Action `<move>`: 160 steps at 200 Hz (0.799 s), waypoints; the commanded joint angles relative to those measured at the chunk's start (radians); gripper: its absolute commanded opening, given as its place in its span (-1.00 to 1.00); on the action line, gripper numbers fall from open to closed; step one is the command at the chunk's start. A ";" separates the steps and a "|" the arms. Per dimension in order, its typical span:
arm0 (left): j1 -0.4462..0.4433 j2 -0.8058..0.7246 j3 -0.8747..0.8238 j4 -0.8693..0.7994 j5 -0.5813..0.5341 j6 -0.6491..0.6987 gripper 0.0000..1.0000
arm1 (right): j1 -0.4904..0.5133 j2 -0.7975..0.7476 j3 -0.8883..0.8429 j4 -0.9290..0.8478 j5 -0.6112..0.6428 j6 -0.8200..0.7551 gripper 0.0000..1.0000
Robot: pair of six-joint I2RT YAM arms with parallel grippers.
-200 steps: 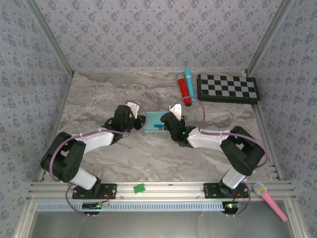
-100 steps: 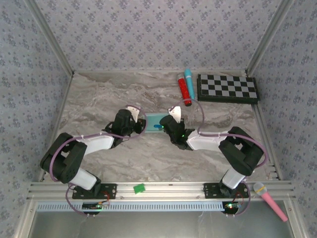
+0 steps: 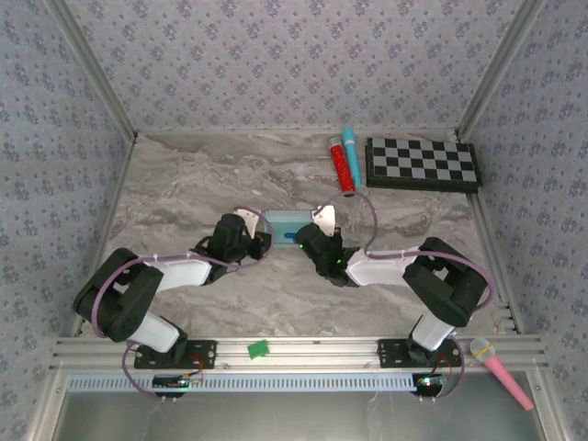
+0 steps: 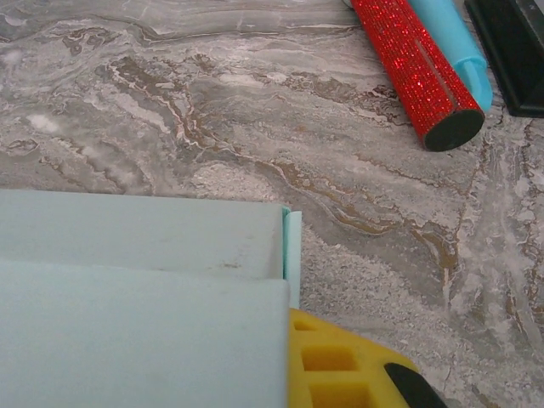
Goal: Fold the paper box
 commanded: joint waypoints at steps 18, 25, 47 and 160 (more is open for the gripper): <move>-0.007 -0.016 -0.018 0.015 -0.015 -0.019 -0.64 | 0.012 0.011 -0.030 -0.066 0.006 0.031 -0.83; -0.007 -0.018 -0.019 0.016 -0.016 -0.019 -0.63 | 0.011 0.011 -0.028 -0.070 0.008 0.029 -0.82; -0.007 -0.030 -0.018 0.008 -0.023 -0.017 -0.59 | 0.012 0.005 -0.021 -0.085 0.017 0.029 -0.79; -0.006 -0.119 -0.057 -0.028 -0.041 0.012 -0.32 | 0.018 -0.074 -0.031 -0.161 0.035 0.023 -0.37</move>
